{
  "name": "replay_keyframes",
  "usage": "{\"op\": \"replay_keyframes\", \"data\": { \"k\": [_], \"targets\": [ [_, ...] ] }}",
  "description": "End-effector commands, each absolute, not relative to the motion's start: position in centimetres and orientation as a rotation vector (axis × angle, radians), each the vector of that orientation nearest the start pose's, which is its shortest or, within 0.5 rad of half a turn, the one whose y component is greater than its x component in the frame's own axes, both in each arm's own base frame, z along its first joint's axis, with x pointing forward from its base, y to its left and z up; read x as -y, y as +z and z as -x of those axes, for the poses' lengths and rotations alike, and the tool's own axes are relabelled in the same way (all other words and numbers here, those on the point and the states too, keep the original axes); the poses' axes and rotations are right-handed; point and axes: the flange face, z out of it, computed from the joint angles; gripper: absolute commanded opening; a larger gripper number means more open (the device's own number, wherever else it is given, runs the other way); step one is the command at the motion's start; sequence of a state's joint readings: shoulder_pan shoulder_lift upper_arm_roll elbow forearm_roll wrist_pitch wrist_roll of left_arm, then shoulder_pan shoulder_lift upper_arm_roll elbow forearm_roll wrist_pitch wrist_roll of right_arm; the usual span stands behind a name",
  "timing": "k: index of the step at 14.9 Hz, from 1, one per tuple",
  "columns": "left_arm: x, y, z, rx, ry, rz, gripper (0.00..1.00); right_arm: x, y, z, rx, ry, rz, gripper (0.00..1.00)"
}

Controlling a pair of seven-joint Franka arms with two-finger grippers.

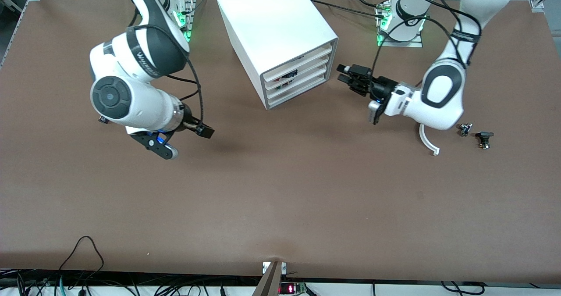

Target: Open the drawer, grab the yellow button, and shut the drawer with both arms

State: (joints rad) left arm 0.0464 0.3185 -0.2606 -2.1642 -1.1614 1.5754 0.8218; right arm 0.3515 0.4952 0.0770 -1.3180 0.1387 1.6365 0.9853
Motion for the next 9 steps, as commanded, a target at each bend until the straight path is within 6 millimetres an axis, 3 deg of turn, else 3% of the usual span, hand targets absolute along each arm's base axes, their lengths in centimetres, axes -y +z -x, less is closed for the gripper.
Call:
{"op": "replay_keyframes", "data": {
  "k": [1,4,9],
  "targets": [
    [22.2,26.2,-44.7,0.392,-0.405,-1.728,0.54,-30.8,44.0,-62.9,-0.973,0.35,2.957,1.0],
    [23.9,26.2,-43.4,0.412,-0.427,-1.718,0.46,-32.8,44.2,-63.1,-1.042,0.327,2.928,1.0],
    [24.7,25.5,-42.2,0.419,-0.45,-1.724,0.46,-35.6,43.6,-63.3,-1.173,0.309,2.877,0.99]
  ]
}}
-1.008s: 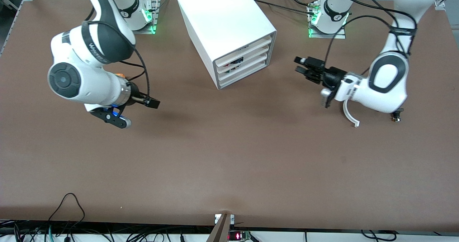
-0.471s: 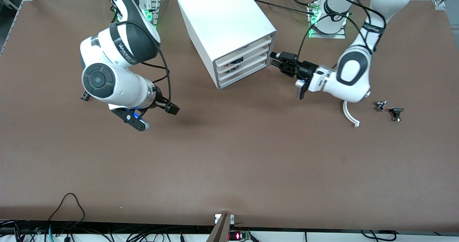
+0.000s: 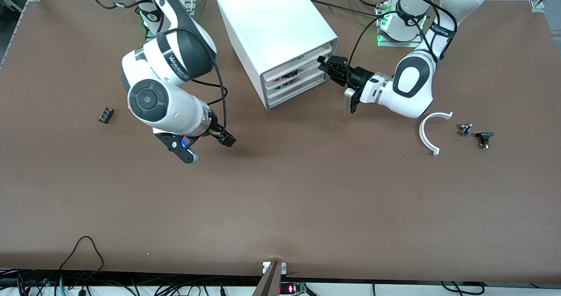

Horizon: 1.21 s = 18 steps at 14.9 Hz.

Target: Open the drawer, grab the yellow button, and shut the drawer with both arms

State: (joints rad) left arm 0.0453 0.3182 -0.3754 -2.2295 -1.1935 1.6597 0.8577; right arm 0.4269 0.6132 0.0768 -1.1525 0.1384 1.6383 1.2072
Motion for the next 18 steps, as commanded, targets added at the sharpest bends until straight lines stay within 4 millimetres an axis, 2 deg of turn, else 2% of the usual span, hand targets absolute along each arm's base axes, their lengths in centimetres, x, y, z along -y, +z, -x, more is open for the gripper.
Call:
{"op": "replay_keyframes", "data": {
  "k": [1,2,8,11,12,13,14,18],
  "targets": [
    [25.0,25.4,-42.1,0.423,-0.444,-1.737,0.45,-36.0,43.5,-63.3,-1.195,0.303,2.866,0.99],
    [25.7,25.3,-41.7,0.436,-0.45,-1.74,0.45,-36.4,43.5,-63.4,-1.214,0.3,2.854,0.99],
    [26.6,24.9,-40.5,0.446,-0.472,-1.74,0.44,-38.4,43.9,-63.4,-1.299,0.269,2.768,0.99],
    [27.9,25.3,-39.9,0.451,-0.477,-1.721,0.34,-39.6,44.0,-63.4,-1.347,0.251,2.705,0.99],
    [27.9,25.2,-39.9,0.453,-0.472,-1.722,0.24,-39.8,43.9,-63.3,-1.362,0.25,2.694,0.99],
    [27.9,25.3,-40.0,0.464,-0.46,-1.721,0.06,-39.9,44.0,-63.4,-1.373,0.248,2.683,0.99],
    [27.7,25.3,-40.1,0.463,-0.455,-1.722,0.0,-40.1,44.0,-63.3,-1.367,0.248,2.682,0.99],
    [27.1,25.3,-41.0,0.456,-0.438,-1.722,0.0,-41.2,44.1,-63.2,-1.394,0.229,2.631,0.99]
  ]
}}
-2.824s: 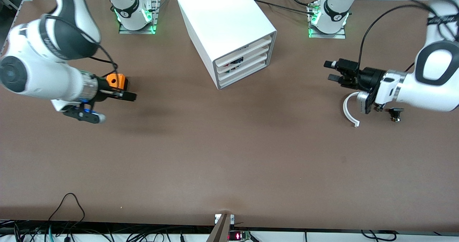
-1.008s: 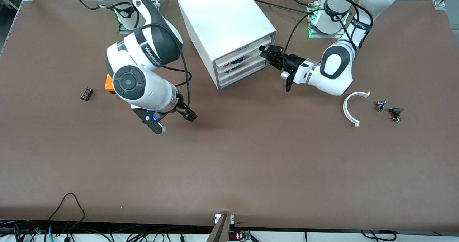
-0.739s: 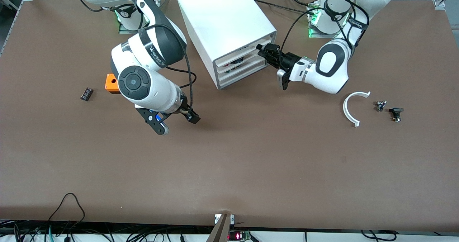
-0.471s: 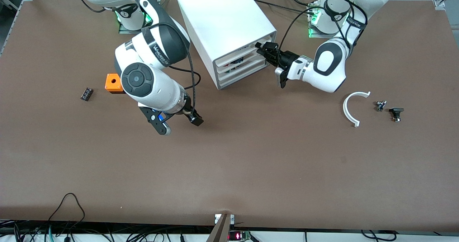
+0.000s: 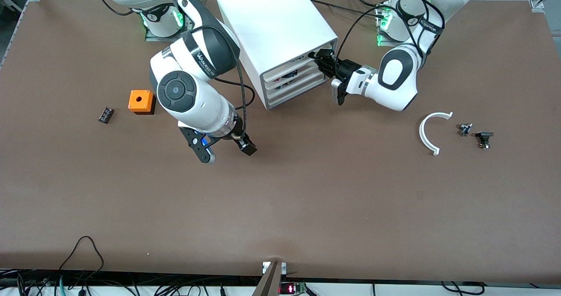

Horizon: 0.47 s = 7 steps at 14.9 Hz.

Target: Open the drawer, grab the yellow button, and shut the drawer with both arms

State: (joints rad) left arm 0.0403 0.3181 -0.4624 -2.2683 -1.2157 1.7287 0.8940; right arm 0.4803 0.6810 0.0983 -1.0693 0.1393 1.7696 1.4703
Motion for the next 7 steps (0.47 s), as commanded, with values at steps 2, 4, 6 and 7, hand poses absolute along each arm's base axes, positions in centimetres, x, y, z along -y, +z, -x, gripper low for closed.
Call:
{"op": "replay_keyframes", "data": {
  "k": [2,4,6,7],
  "targets": [
    [25.7,25.6,-43.1,0.447,-0.403,-1.727,0.0,-41.5,44.2,-63.2,-1.406,0.222,2.609,0.99],
    [23.8,25.1,-45.5,0.488,-0.395,-1.754,0.0,-41.9,44.3,-63.1,-1.397,0.214,2.606,0.99],
    [22.1,24.4,-48.3,0.525,-0.388,-1.781,0.0,-42.1,44.4,-63.1,-1.393,0.207,2.6,0.99],
    [21.1,23.6,-49.6,0.521,-0.379,-1.783,0.0,-42.2,44.5,-63.0,-1.391,0.201,2.593,0.99]
  ]
}}
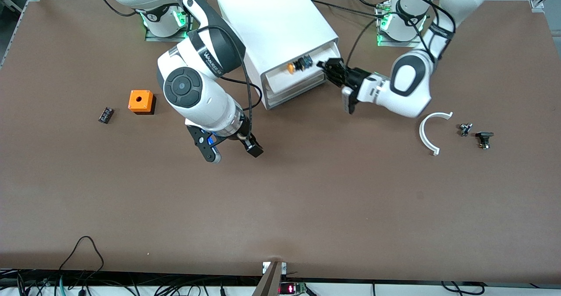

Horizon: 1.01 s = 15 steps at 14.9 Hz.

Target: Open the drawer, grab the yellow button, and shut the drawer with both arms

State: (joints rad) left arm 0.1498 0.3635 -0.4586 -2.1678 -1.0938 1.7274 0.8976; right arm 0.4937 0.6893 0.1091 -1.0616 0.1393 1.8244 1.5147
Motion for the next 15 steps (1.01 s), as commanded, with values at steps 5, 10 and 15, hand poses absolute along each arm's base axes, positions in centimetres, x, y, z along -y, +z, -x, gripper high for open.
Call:
{"op": "replay_keyframes", "data": {
  "k": [5,10,15],
  "targets": [
    [16.9,22.7,-54.1,0.476,-0.297,-1.773,0.0,-44.6,45.7,-61.9,-1.426,0.184,2.537,0.99],
    [15.9,23.3,-55.7,0.51,-0.3,-1.778,0.13,-48.9,46.6,-58.7,-1.432,0.196,2.524,0.99],
    [15.0,24.6,-56.0,0.452,-0.361,-1.769,1.0,-54.1,47.8,-54.6,-1.414,0.189,2.489,0.99]
  ]
}}
